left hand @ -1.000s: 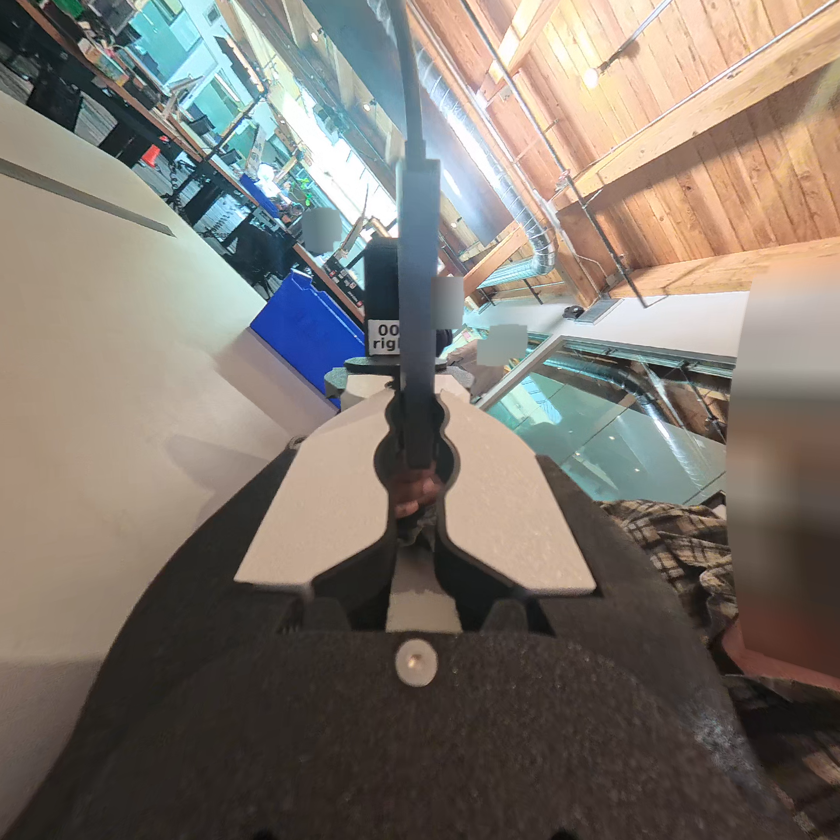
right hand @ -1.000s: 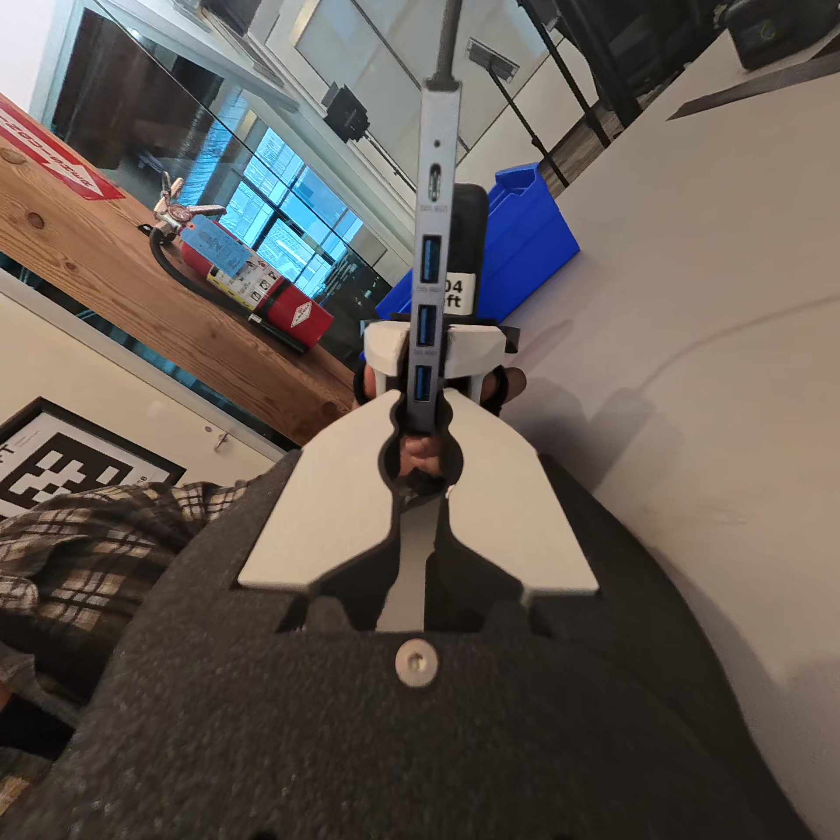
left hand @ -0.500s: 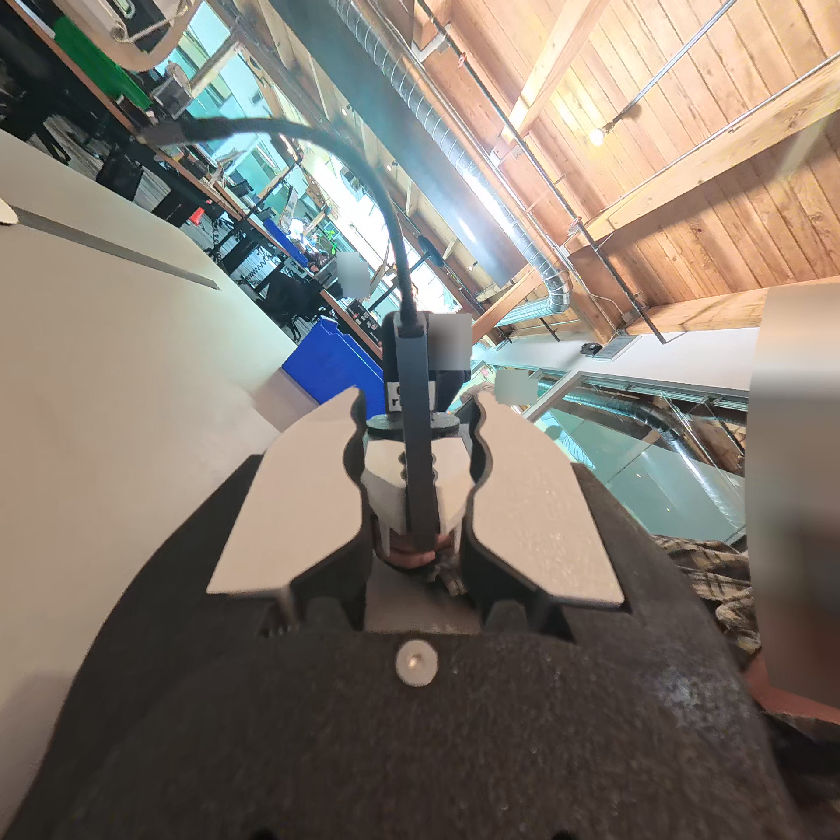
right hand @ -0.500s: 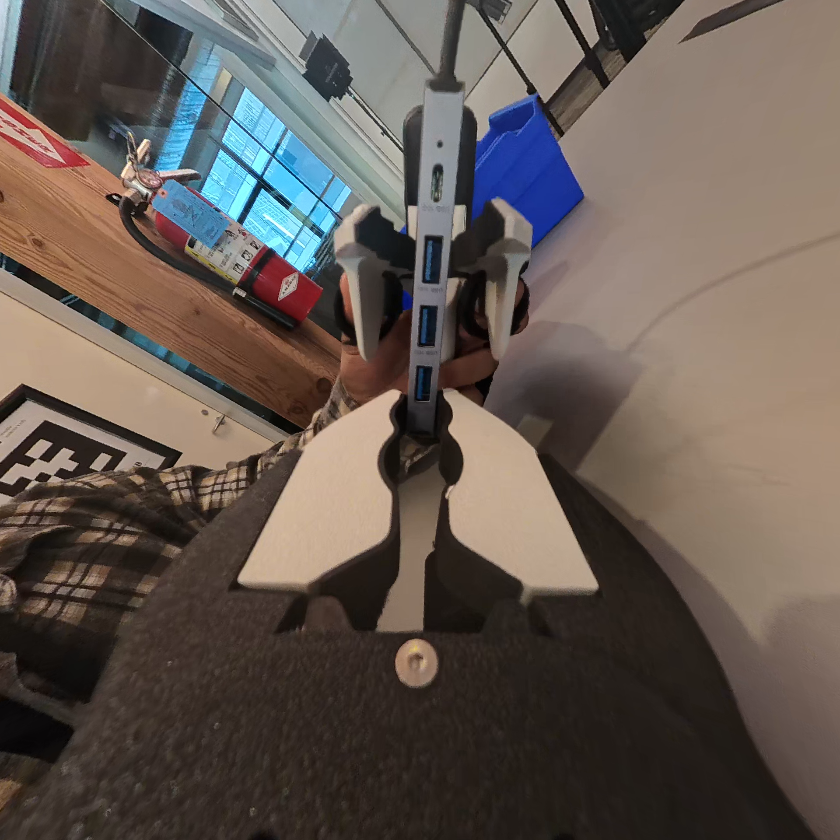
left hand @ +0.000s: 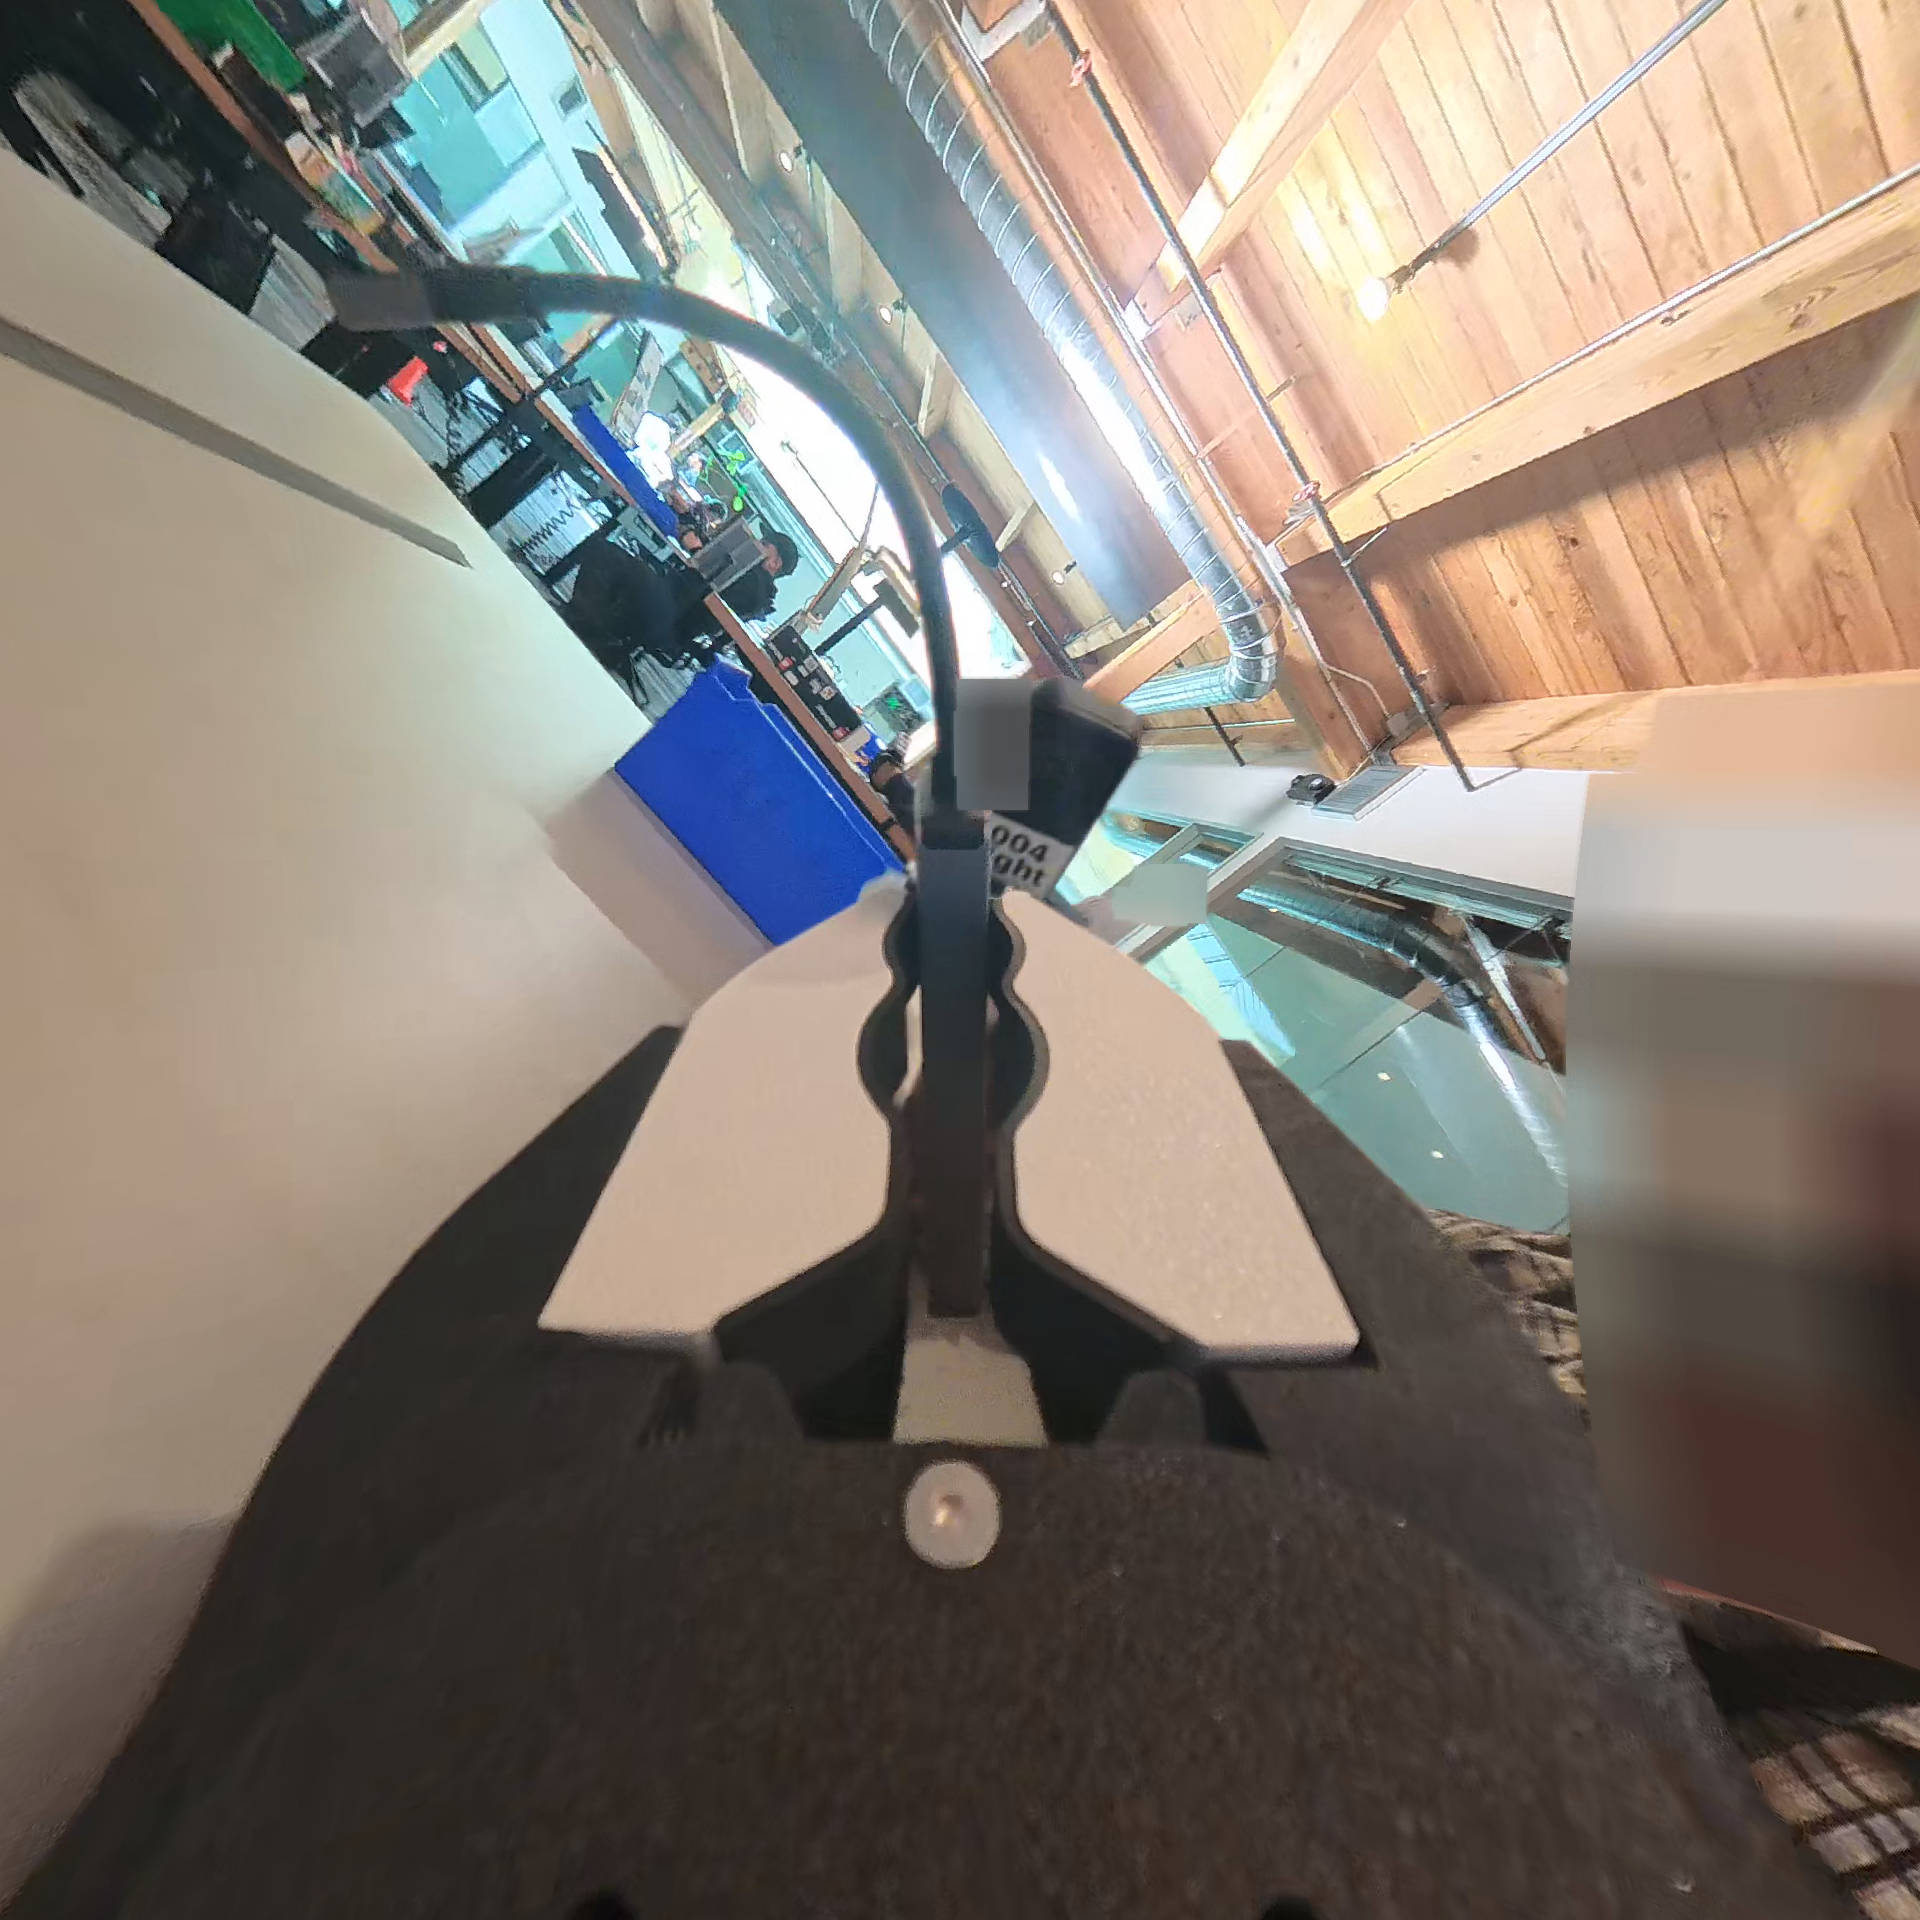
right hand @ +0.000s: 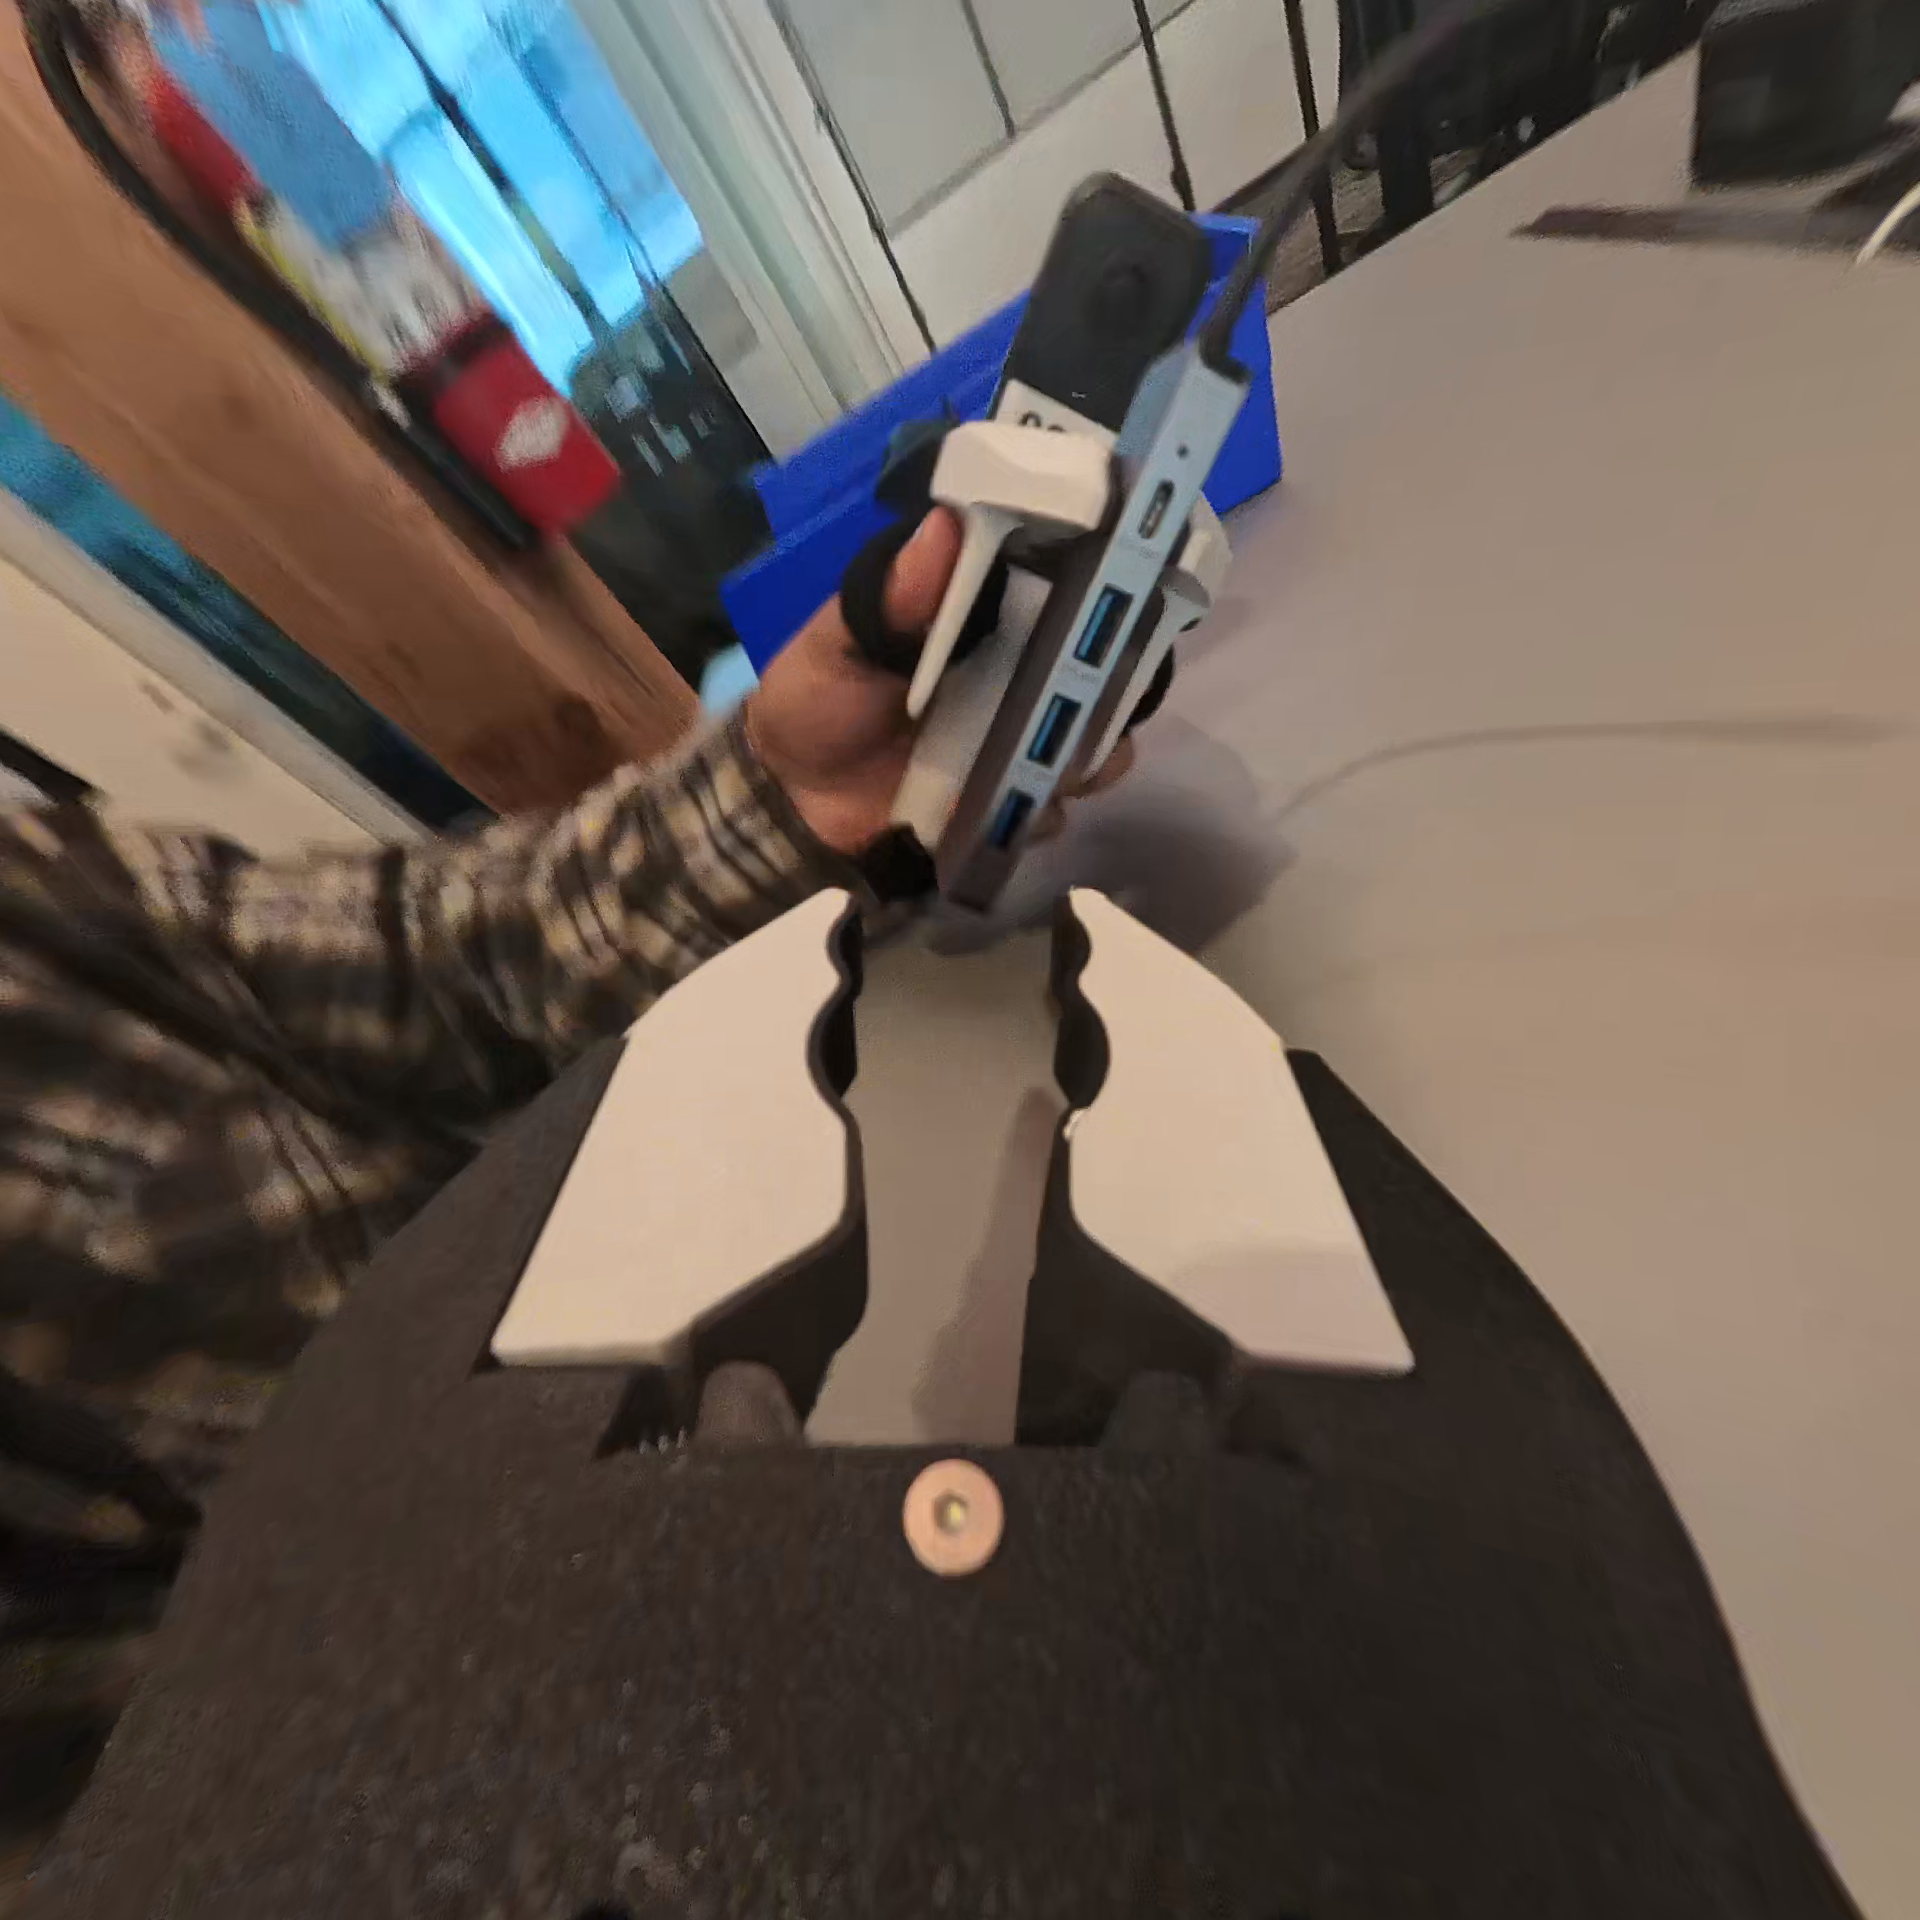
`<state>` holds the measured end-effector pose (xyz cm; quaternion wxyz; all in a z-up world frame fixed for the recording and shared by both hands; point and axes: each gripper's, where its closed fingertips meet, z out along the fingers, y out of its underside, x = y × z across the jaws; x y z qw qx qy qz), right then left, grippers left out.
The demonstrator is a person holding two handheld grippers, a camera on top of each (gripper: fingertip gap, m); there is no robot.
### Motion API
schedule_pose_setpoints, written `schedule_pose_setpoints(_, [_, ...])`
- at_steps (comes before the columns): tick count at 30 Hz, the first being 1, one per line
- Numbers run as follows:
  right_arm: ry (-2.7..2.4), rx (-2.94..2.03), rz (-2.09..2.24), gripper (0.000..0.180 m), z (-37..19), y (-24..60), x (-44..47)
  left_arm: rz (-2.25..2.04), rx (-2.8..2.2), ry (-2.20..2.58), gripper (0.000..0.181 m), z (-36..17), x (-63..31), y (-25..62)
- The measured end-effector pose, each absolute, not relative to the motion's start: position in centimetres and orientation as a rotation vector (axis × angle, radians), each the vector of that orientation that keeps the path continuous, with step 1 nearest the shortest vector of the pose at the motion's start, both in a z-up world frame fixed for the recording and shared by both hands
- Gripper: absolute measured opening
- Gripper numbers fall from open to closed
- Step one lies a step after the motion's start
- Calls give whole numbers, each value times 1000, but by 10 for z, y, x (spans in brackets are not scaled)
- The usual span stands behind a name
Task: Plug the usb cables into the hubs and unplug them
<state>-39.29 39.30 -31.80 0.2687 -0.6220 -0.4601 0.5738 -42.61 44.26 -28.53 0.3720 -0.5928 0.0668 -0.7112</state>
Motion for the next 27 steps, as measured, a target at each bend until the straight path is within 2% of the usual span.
schedule_pose_setpoints(5, [-1722, -1498, 956, 35, -316, 415, -320, -1906, -1580, 140, 11, -290, -427, 441])
schedule_pose_setpoints(10, [-2152, -1414, 502, 42, -361, 428, -281, -1953, -1633, 103, 11, -295, -428, 440])
schedule_pose_setpoints(20, [-2272, -1415, 521, 34, -421, 434, -278, -2042, -1617, 82, 11, -294, -429, 438])
schedule_pose_setpoints(23, [-2227, -1456, 605, 9, -422, 433, -282, -2080, -1570, 83, 13, -289, -432, 437])
schedule_pose_setpoints(27, [-2126, -1461, 636, 8, -420, 433, -289, -2117, -1517, 94, 11, -283, -435, 436])
